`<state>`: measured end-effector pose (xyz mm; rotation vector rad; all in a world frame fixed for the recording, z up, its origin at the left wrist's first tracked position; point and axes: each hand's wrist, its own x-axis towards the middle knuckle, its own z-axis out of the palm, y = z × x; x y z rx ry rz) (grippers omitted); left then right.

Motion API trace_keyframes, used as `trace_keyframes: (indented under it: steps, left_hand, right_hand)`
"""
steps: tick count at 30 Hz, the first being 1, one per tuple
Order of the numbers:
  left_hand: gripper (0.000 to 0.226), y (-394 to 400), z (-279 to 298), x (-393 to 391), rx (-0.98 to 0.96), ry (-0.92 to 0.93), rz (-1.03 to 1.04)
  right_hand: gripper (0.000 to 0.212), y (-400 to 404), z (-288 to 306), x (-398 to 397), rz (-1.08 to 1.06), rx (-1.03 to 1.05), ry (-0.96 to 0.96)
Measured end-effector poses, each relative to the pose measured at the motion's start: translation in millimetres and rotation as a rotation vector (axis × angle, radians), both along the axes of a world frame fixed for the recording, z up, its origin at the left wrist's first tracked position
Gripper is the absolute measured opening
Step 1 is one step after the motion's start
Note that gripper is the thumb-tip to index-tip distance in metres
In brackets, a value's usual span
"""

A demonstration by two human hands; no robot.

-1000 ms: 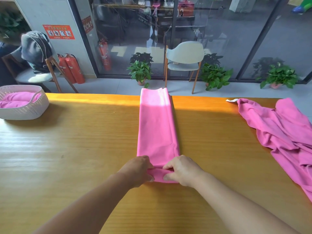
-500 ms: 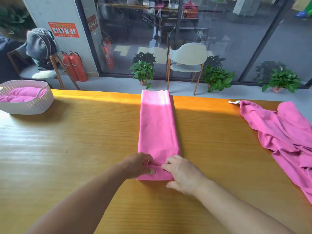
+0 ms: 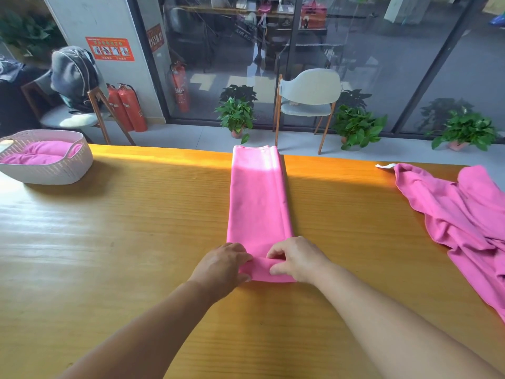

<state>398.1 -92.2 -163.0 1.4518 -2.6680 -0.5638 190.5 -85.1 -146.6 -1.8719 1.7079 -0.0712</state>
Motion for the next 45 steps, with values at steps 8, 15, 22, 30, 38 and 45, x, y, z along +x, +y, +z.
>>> trace_keyframes:
  steps: [8, 15, 22, 30, 38, 45]
  left_hand:
    - [0.021, -20.6, 2.8, -5.7, 0.24, -0.025, 0.087]
    - [0.023, -15.8, 6.1, -8.9, 0.382, 0.039, 0.17]
    - [0.031, 5.6, 0.0, 8.5, 0.302, -0.007, 0.074]
    - [0.056, 18.0, 9.2, 7.6, 0.239, -0.117, 0.002]
    - [0.036, -3.3, 13.7, 10.1, 0.427, -0.089, 0.051]
    - [0.036, -11.2, 11.3, 8.0, 0.398, -0.151, 0.009]
  right_hand:
    - [0.03, 16.0, -8.7, 2.6, 0.191, -0.308, 0.089]
    - [0.031, 18.6, -14.8, 7.3, 0.245, -0.282, 0.22]
    - [0.038, 9.2, 5.3, 13.0, 0.314, -0.004, 0.263]
    - [0.05, 1.1, 10.9, 21.7, 0.294, 0.283, 0.192]
    - [0.037, 11.1, 10.9, 9.5, 0.072, 0.148, -0.014]
    - [0.046, 29.1, -1.4, 11.0, 0.284, -0.142, 0.128]
